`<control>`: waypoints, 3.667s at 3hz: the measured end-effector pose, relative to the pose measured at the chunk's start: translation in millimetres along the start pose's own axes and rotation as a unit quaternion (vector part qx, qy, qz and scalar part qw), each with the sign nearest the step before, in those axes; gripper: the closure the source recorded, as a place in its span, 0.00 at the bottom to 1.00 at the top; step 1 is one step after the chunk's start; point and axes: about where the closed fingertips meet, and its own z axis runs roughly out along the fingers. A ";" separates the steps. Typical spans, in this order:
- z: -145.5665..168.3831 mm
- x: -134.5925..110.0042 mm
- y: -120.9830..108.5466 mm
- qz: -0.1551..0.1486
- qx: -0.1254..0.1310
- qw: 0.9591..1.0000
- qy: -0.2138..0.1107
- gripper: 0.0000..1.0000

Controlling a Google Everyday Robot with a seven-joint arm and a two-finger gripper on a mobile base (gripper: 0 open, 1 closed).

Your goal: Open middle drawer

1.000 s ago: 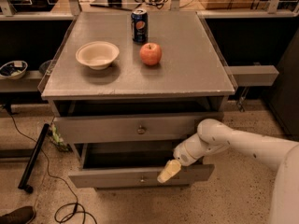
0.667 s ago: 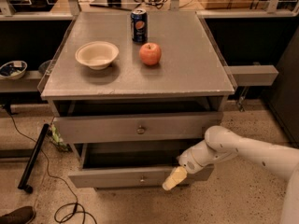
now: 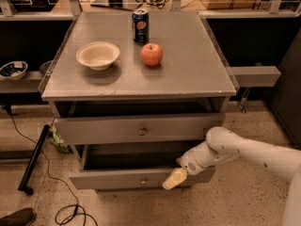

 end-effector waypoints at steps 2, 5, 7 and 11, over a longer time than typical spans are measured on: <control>0.1 0.0 0.0 0.000 0.000 1.000 0.000 0.65; 0.0 -0.1 -0.2 0.000 0.000 1.000 0.000 1.00; -3.6 -5.9 -9.1 0.000 0.000 1.000 0.000 1.00; -9.8 -10.3 -16.8 0.003 0.000 1.000 -0.010 1.00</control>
Offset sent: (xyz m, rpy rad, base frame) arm 0.0000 0.0000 0.0000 0.0000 0.0000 0.0000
